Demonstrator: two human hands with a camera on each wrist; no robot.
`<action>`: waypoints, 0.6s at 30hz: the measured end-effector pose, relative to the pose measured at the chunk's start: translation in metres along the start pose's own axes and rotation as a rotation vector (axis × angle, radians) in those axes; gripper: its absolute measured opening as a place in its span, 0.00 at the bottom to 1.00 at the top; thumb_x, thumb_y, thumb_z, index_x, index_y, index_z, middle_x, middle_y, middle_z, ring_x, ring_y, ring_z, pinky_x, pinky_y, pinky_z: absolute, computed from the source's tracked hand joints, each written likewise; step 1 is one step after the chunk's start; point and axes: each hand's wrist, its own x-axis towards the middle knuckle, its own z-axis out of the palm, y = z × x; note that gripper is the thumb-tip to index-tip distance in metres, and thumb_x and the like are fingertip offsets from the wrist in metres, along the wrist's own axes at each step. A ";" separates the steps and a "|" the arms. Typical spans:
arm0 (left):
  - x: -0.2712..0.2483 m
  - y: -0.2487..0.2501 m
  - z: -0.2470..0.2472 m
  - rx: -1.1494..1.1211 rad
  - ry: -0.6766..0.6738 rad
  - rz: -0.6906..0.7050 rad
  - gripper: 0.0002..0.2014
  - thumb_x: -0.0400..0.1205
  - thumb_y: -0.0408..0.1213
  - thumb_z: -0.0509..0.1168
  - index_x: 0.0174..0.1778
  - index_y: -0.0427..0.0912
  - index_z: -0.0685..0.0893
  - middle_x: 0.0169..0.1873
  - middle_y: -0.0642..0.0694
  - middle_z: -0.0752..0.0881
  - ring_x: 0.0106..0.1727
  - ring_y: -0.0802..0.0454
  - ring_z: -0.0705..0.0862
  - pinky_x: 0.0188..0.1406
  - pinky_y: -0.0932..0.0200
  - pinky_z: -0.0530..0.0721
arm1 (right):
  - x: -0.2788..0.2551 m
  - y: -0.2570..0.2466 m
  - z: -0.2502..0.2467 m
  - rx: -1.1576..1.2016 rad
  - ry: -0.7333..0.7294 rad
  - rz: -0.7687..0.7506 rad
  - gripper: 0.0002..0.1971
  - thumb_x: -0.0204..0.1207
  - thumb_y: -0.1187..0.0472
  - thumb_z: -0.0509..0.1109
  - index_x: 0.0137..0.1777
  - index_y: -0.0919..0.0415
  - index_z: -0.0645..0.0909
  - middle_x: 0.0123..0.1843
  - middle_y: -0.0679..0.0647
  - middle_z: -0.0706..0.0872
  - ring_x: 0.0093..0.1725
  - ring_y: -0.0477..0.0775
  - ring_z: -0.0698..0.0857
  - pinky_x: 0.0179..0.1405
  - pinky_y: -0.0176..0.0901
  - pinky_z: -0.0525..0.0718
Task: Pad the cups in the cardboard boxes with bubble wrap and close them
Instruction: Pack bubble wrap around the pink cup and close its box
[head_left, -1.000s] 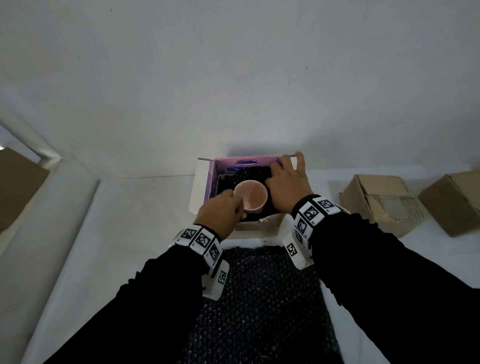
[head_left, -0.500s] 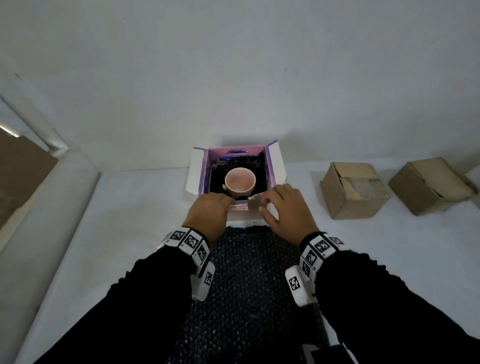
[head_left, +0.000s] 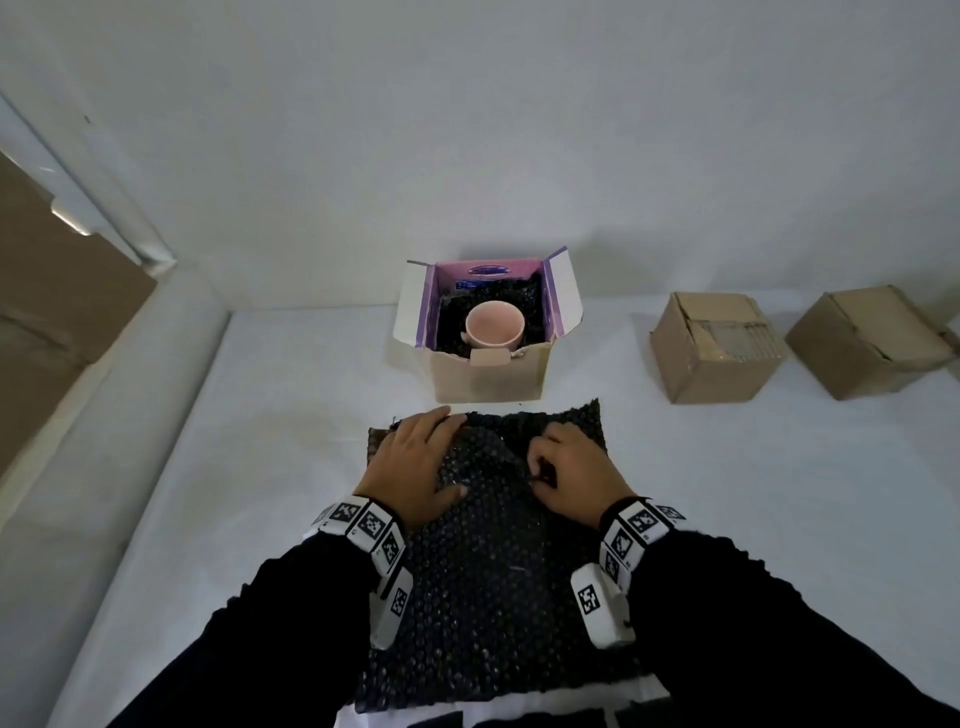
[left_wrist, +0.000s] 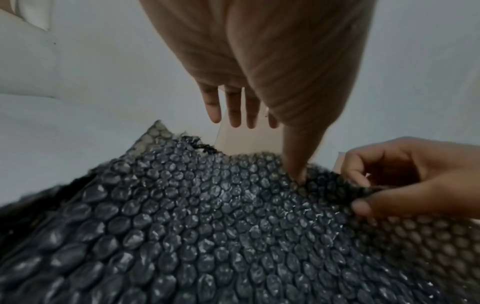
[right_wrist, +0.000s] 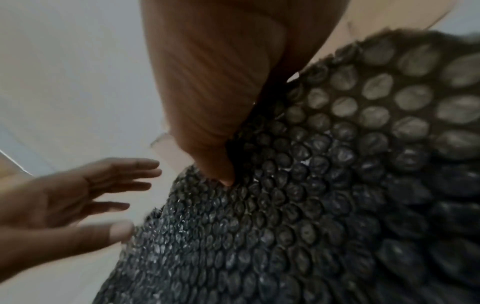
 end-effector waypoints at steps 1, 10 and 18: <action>0.002 0.000 -0.002 0.026 -0.026 -0.009 0.49 0.69 0.66 0.66 0.82 0.51 0.56 0.79 0.47 0.63 0.79 0.44 0.62 0.75 0.38 0.67 | 0.000 -0.004 -0.007 0.101 0.009 -0.019 0.10 0.66 0.60 0.72 0.39 0.51 0.72 0.43 0.47 0.75 0.43 0.48 0.73 0.43 0.47 0.76; 0.012 0.008 -0.022 0.038 0.103 -0.006 0.13 0.79 0.44 0.59 0.52 0.44 0.85 0.47 0.44 0.84 0.52 0.39 0.81 0.52 0.48 0.73 | 0.023 -0.032 -0.067 0.321 0.102 -0.038 0.12 0.76 0.67 0.57 0.53 0.50 0.73 0.46 0.51 0.85 0.43 0.55 0.82 0.48 0.53 0.80; 0.020 0.021 -0.071 -0.091 0.158 -0.002 0.15 0.81 0.54 0.53 0.55 0.47 0.73 0.41 0.42 0.87 0.43 0.39 0.84 0.38 0.49 0.79 | 0.030 -0.039 -0.107 0.026 -0.287 0.028 0.37 0.55 0.38 0.84 0.63 0.49 0.76 0.57 0.47 0.87 0.55 0.49 0.85 0.56 0.44 0.81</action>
